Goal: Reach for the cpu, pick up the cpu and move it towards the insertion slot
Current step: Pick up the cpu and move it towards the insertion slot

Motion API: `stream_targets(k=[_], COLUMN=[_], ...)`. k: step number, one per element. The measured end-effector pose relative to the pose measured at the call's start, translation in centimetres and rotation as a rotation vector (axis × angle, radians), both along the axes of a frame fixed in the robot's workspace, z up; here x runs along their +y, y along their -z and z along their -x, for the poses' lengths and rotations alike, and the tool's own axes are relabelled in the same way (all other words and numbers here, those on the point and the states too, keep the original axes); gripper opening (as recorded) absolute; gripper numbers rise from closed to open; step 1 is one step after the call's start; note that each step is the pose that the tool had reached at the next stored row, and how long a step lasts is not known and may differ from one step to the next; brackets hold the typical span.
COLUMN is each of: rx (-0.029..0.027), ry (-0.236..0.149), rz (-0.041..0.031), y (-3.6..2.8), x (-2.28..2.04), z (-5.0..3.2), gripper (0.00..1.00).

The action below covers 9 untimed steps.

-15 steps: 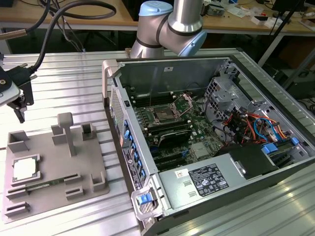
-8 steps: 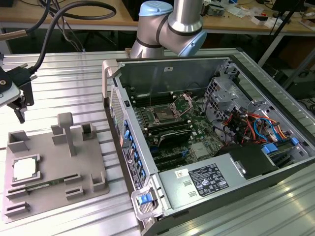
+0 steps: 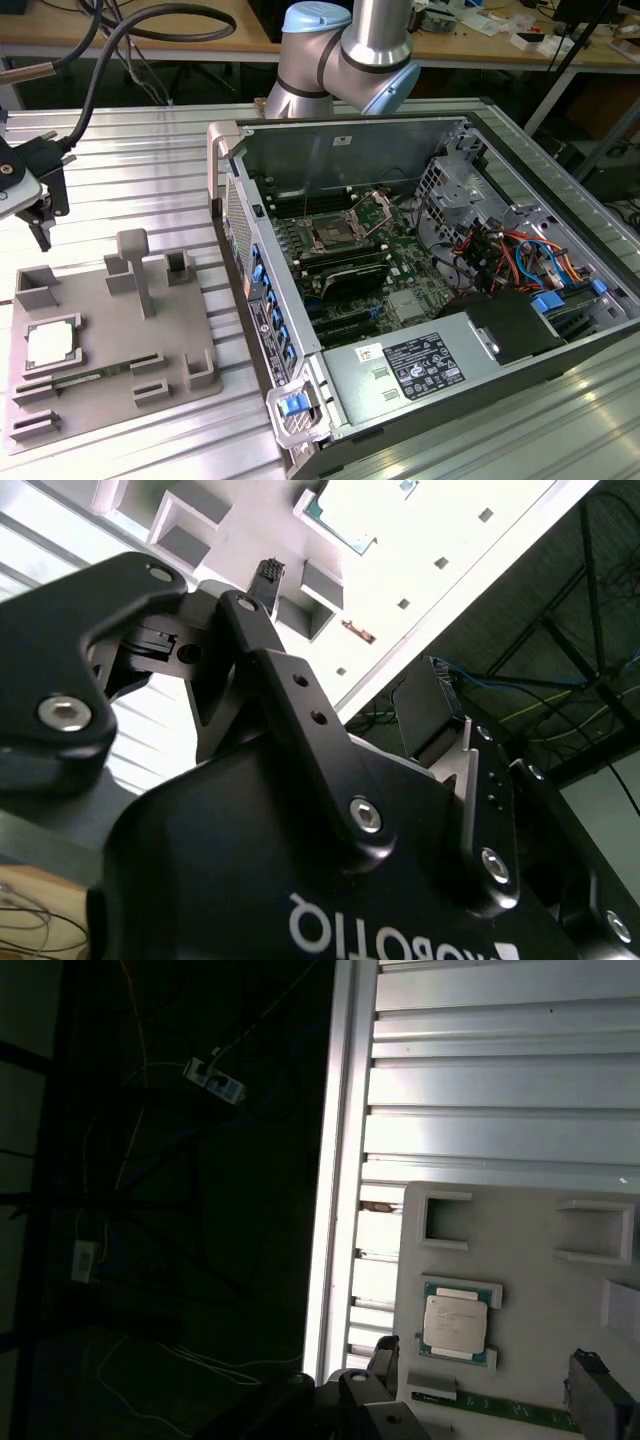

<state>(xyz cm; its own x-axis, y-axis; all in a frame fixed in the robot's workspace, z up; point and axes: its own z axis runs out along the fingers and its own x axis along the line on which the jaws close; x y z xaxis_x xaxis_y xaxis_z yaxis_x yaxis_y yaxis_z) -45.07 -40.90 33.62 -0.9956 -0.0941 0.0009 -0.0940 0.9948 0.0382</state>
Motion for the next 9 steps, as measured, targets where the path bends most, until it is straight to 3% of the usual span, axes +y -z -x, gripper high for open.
stream_targets(k=[9], rx=[0.0002], ry=[0.0], rz=[0.0002], y=[0.4], x=[-0.01], z=[0.0], gripper=[0.72])
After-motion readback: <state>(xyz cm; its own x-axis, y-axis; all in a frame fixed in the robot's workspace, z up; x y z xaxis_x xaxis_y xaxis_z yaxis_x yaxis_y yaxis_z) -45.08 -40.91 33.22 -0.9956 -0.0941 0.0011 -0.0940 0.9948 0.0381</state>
